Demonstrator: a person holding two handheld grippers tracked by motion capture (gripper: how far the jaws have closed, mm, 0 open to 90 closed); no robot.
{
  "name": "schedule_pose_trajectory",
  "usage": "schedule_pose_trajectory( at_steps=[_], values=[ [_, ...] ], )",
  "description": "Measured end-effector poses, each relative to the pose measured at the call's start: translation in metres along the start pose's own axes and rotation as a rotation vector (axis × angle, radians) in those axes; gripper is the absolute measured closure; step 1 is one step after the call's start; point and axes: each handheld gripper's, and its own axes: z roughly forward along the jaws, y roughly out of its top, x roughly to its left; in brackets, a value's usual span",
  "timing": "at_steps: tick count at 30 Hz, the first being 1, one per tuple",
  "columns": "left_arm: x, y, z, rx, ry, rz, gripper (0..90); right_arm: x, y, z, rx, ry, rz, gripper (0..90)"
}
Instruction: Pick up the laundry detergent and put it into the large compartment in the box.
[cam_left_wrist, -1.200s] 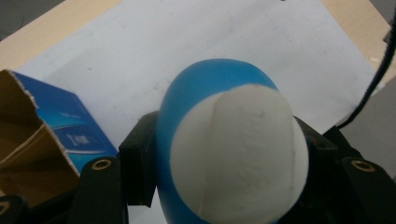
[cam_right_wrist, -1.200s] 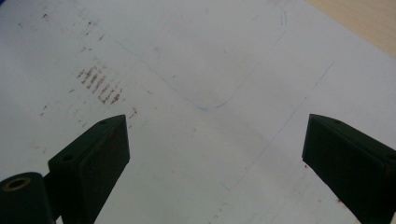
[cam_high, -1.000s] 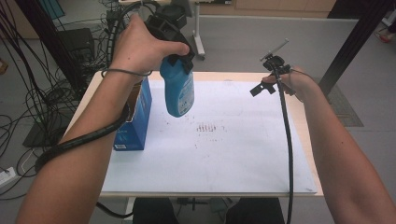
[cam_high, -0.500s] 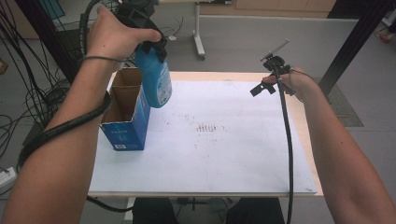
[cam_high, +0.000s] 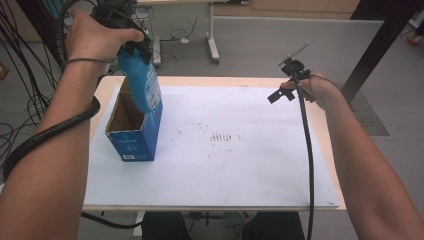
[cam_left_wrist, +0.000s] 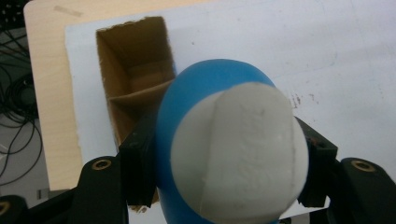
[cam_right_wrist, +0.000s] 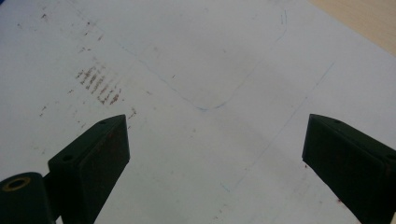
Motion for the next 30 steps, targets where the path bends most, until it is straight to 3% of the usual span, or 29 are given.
schedule_pose_trajectory(
  at_steps=[10,15,26,30],
  values=[
    [0.025,-0.003,0.001,0.013,0.053,-0.062,37.8,0.0,0.0,0.001,0.003,0.0,-0.005,7.0],
    [0.034,-0.005,0.004,0.016,0.06,-0.083,37.8,-0.001,-0.001,0.001,0.008,-0.003,0.005,7.0],
    [0.037,-0.005,0.012,0.028,0.086,-0.084,37.8,0.0,0.0,0.002,0.013,-0.002,0.0,7.0],
    [0.041,-0.007,0.018,0.037,0.077,-0.093,37.7,0.0,0.0,0.002,0.014,-0.004,0.001,7.0]
  ],
)
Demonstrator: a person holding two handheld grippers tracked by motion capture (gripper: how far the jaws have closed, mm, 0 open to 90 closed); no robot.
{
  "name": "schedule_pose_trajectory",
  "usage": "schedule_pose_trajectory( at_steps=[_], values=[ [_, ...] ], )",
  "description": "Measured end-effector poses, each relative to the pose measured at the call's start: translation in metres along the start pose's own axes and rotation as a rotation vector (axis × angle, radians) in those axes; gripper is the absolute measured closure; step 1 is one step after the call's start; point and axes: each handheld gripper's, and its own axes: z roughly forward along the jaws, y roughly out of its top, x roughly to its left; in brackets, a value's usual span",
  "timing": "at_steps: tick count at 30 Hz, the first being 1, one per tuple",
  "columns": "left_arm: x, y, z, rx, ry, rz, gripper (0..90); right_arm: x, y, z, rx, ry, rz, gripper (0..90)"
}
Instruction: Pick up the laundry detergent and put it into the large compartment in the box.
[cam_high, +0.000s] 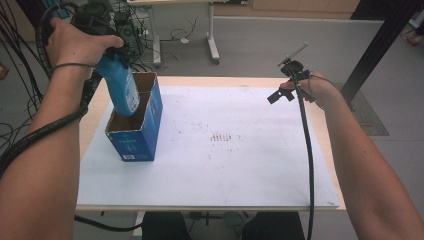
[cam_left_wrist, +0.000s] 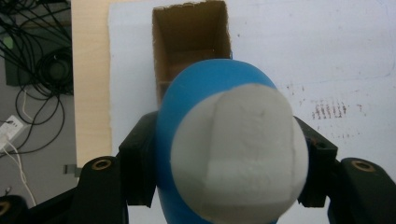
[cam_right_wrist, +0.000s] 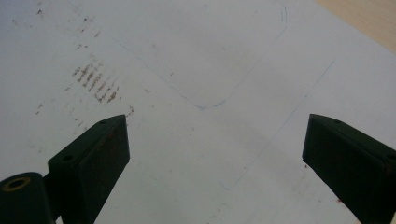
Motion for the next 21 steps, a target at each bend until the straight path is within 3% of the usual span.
schedule_pose_trajectory(
  at_steps=[21],
  values=[
    [0.009,-0.009,0.035,0.036,-0.011,-0.01,37.7,0.001,0.001,0.003,0.009,-0.002,-0.004,7.0]
  ],
)
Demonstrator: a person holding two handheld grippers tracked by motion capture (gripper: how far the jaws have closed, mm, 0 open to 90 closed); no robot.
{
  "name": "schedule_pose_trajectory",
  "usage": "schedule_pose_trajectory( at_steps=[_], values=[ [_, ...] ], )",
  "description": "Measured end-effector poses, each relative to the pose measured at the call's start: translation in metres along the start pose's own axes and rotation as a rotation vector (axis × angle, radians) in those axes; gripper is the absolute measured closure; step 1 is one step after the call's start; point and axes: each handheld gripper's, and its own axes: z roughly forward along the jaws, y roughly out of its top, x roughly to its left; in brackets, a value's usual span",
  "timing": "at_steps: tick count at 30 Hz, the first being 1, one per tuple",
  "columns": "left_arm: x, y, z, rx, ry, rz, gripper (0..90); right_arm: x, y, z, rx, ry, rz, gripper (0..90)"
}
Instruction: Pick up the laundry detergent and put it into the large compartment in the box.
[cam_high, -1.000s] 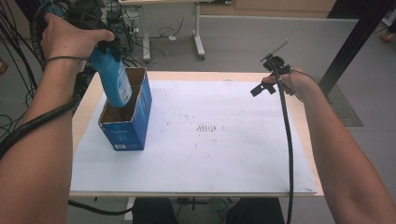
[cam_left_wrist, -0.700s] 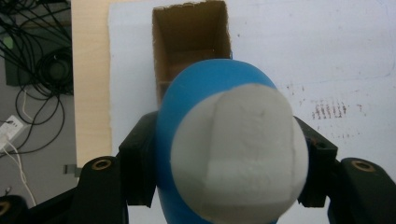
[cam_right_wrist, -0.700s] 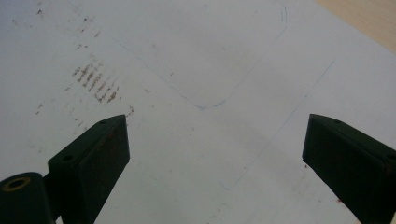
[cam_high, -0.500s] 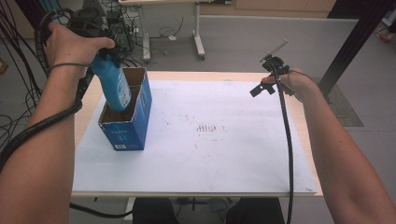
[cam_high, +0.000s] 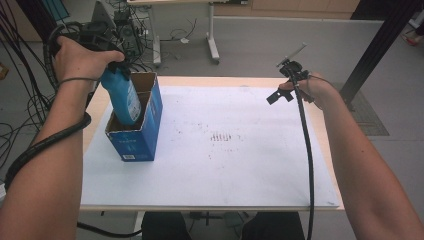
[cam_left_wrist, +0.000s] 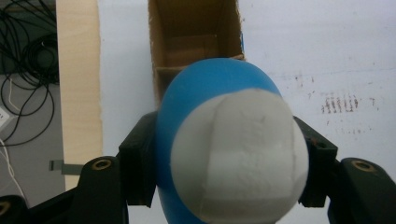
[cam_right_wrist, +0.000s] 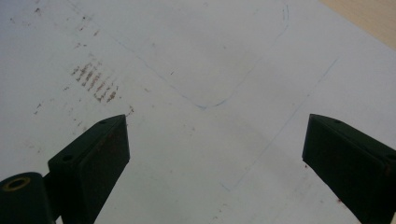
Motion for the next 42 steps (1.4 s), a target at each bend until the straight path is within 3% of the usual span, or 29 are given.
schedule_pose_trajectory(
  at_steps=[14,42],
  values=[
    [0.005,-0.007,0.023,0.025,-0.004,-0.007,37.8,-0.001,-0.002,0.001,-0.001,0.004,0.006,7.0],
    [0.002,-0.019,0.07,0.087,-0.011,-0.008,37.8,0.002,-0.005,0.007,0.012,0.011,0.005,7.0]
  ],
)
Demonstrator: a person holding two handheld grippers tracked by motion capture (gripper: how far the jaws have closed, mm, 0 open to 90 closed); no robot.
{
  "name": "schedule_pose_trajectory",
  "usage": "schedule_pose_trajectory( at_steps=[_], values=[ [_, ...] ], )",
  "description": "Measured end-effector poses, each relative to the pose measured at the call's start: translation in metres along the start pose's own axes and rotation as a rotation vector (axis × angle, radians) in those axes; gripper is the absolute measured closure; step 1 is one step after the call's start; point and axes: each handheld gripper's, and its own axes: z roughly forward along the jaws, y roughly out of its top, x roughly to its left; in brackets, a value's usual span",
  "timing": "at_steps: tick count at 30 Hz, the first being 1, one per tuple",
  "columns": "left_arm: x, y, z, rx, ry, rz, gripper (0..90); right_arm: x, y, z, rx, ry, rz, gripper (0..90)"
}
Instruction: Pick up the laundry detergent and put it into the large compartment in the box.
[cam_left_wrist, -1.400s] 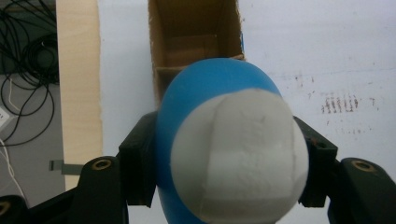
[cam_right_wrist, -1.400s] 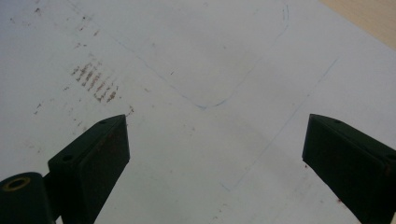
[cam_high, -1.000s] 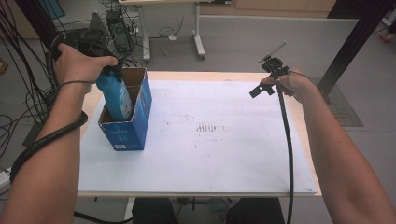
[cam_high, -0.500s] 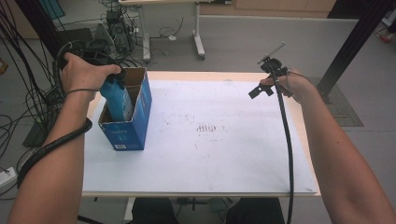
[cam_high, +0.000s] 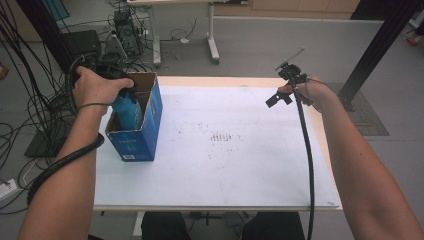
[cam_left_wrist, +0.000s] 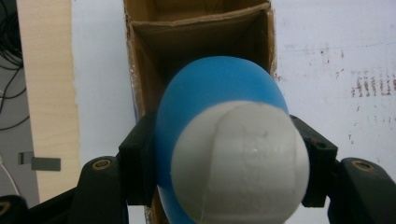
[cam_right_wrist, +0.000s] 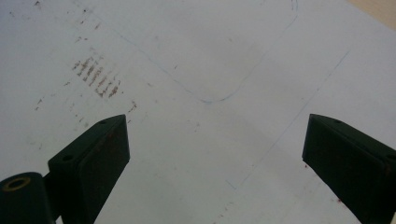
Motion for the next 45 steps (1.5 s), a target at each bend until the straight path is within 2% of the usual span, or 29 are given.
schedule_pose_trajectory(
  at_steps=[9,34,45],
  values=[
    [0.001,-0.004,0.016,0.022,-0.003,-0.007,37.8,-0.001,-0.001,-0.001,0.001,-0.001,0.001,7.0],
    [0.003,-0.012,0.047,0.06,-0.009,-0.017,37.8,-0.002,-0.004,-0.001,-0.004,0.003,0.005,7.1],
    [0.001,-0.013,0.055,0.06,-0.005,-0.012,37.7,-0.003,-0.005,0.0,-0.003,0.004,0.007,7.1]
  ],
)
